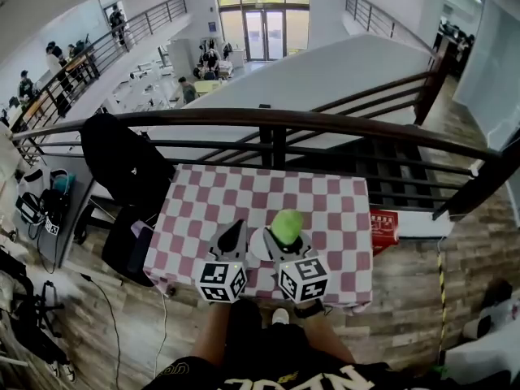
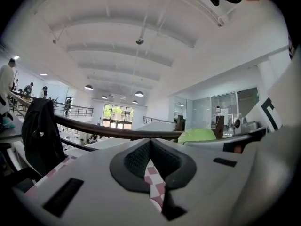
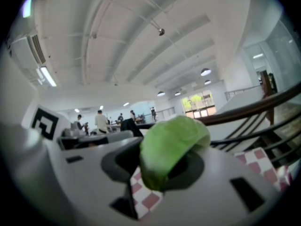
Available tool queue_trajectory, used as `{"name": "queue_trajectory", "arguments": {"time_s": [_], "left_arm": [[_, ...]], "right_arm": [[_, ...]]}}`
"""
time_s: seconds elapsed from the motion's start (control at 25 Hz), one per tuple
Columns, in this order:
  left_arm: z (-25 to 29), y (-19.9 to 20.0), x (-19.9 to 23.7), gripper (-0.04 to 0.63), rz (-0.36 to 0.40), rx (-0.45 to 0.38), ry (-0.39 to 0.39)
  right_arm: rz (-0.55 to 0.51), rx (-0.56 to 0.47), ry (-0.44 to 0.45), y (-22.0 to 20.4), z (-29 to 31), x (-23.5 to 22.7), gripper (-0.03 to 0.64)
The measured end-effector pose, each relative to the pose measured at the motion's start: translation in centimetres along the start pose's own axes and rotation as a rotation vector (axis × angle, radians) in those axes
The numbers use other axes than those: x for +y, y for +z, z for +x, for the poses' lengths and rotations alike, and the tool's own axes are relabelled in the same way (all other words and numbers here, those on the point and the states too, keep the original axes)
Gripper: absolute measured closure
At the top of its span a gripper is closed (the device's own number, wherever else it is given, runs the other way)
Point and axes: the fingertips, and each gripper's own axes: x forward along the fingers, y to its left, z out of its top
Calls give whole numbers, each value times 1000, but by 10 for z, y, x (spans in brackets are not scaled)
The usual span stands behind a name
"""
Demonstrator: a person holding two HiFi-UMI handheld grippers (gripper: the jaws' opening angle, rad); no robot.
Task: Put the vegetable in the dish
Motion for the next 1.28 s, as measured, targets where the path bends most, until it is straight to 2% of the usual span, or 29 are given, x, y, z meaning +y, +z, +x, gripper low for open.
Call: {"name": "queue_trajectory", "arguments": {"time_s": [0.24, 0.52, 0.64, 0.76, 0.88, 1.16, 1.28], "left_arm": [[24, -13, 16, 577, 1, 15, -17], [55, -52, 42, 577, 31, 90, -104], [63, -76, 53, 577, -21, 149, -126], [63, -100, 67, 577, -76, 198, -124], [64, -119, 76, 577, -78, 240, -129], [61, -173, 86, 577, -117, 369, -180], [62, -194, 94, 575, -99, 422, -199]], "right_arm": [[23, 49, -9, -18, 23, -23, 479], [70, 164, -38, -64, 51, -54, 479], [91, 213, -65, -89, 58, -67, 479], [111, 268, -41, -118, 64, -72, 479], [150, 317, -19, -145, 71, -75, 479], [335, 426, 57, -214, 91, -72, 479], [418, 434, 106, -234, 98, -73, 479]]}}
